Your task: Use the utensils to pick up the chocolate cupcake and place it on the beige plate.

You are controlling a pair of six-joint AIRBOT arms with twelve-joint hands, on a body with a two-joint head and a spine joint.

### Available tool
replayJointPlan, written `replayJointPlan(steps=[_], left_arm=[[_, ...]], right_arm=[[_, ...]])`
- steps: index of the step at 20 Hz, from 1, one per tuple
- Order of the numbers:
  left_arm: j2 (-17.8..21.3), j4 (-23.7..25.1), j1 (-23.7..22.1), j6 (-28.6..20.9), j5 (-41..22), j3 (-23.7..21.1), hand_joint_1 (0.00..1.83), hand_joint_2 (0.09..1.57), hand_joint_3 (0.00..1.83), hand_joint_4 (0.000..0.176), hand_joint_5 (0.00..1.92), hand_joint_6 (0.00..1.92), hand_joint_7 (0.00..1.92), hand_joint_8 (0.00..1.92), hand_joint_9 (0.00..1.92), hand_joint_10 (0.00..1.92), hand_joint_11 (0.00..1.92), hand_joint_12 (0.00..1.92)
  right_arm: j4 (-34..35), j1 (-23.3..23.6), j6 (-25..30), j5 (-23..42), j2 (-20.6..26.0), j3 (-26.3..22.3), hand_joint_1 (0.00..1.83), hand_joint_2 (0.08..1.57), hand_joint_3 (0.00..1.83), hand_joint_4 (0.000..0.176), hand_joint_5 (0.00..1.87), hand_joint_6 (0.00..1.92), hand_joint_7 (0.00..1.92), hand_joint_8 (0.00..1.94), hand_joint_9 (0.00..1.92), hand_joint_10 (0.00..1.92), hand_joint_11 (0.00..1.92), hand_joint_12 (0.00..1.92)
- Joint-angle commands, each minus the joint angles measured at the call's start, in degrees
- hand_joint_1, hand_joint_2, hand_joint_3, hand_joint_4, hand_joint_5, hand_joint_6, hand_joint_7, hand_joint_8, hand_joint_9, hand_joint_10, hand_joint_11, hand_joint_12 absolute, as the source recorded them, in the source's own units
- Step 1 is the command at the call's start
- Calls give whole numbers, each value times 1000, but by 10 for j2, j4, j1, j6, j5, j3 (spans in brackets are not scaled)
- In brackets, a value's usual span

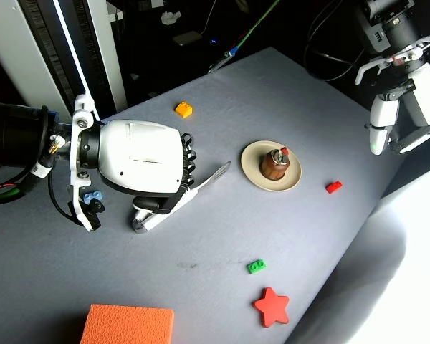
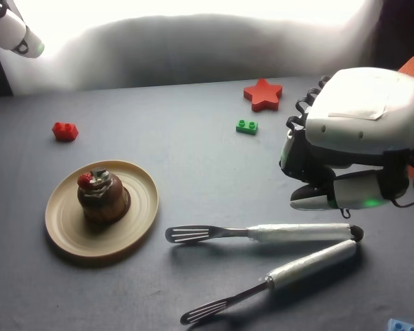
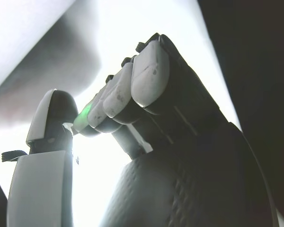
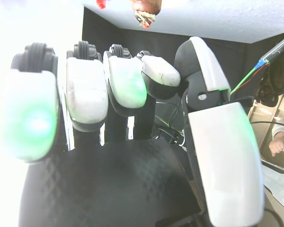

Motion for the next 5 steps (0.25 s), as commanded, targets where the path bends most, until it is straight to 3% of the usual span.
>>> replayJointPlan(steps=[1, 5], left_arm=[[5, 22, -9, -1, -28, 1, 872, 1232, 0, 176, 1240, 1921, 1336, 1921, 1383, 1921, 1427, 1921], [7, 22, -10, -1, -26, -5, 876, 1234, 2, 175, 1239, 1921, 1331, 1921, 1378, 1921, 1428, 1921]], right_arm=[[13, 6, -2, 50, 3, -2, 834, 1276, 0, 0, 1147, 1921, 1331, 1941, 1460, 1921, 1586, 1921], [13, 6, -5, 52, 3, -2, 789, 1288, 2, 0, 1202, 1921, 1353, 1941, 1475, 1921, 1591, 1921]])
